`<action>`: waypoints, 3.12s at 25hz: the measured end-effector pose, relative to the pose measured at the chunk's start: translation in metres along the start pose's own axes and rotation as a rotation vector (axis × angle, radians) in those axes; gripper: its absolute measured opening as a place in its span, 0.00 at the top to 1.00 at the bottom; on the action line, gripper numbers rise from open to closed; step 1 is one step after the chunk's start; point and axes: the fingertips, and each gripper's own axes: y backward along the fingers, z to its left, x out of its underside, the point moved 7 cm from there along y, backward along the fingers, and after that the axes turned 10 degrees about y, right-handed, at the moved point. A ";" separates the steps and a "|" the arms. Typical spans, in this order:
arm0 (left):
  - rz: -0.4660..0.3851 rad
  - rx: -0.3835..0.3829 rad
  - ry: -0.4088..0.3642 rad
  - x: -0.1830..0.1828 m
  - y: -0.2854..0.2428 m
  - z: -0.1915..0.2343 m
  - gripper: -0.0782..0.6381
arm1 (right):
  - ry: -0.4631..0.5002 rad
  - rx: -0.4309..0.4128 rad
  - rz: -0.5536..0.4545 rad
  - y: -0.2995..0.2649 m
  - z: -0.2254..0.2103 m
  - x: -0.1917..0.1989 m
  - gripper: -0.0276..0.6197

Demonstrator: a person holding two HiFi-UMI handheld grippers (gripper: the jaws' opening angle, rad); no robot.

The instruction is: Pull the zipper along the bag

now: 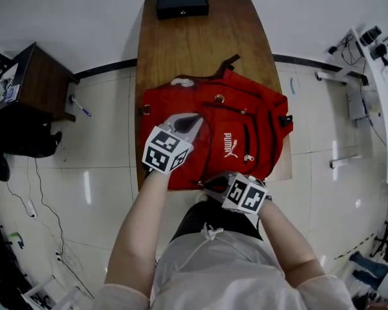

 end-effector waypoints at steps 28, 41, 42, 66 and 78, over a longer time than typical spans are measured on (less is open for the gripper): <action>-0.470 -0.002 0.002 0.017 0.213 -0.202 0.88 | -0.082 0.695 -0.601 0.177 0.103 -0.008 0.95; -0.490 -0.053 0.039 0.113 0.260 -0.381 0.88 | 0.084 0.755 -0.610 0.203 0.282 0.048 0.95; -0.492 -0.053 0.035 0.119 0.266 -0.391 0.88 | 0.114 0.755 -0.617 0.203 0.294 0.048 0.95; -0.452 -0.061 -0.099 0.158 0.322 -0.437 0.88 | 0.043 0.845 -0.628 0.189 0.385 0.027 0.95; -0.467 -0.031 -0.118 0.152 0.324 -0.435 0.88 | -0.001 0.882 -0.653 0.197 0.397 0.020 0.95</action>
